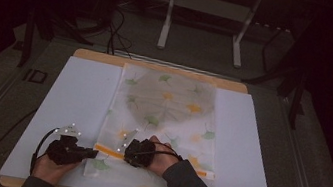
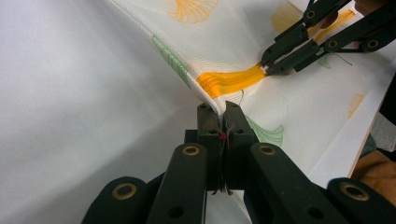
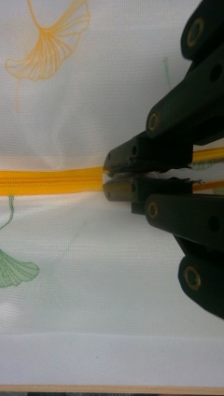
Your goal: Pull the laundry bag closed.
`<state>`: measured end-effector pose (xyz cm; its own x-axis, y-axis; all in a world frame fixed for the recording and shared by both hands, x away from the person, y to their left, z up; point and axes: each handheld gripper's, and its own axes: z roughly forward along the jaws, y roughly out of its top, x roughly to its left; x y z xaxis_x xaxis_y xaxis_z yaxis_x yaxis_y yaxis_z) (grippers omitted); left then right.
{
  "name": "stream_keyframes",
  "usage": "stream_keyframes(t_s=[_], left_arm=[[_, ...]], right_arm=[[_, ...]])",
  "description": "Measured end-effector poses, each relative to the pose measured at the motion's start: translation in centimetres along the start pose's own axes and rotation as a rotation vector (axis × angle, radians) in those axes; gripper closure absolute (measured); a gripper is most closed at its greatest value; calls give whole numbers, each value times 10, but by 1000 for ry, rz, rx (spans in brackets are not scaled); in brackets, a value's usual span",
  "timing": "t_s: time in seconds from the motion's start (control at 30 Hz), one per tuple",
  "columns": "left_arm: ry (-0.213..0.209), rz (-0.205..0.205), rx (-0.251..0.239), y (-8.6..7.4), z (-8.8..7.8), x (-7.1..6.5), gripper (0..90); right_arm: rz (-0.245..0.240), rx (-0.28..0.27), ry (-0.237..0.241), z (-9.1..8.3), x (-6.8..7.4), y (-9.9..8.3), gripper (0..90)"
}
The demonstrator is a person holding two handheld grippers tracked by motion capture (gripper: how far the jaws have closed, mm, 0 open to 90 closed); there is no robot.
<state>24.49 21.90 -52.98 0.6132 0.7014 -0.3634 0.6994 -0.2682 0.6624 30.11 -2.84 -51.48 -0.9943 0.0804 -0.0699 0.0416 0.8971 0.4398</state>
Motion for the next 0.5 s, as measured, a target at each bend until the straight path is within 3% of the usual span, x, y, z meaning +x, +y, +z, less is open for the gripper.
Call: stream_keyframes(t_s=[0.5], left_arm=[[2, -2, -2, 0, 0, 0, 882]], right_arm=[[12, 16, 1, -6, -2, -10, 849]])
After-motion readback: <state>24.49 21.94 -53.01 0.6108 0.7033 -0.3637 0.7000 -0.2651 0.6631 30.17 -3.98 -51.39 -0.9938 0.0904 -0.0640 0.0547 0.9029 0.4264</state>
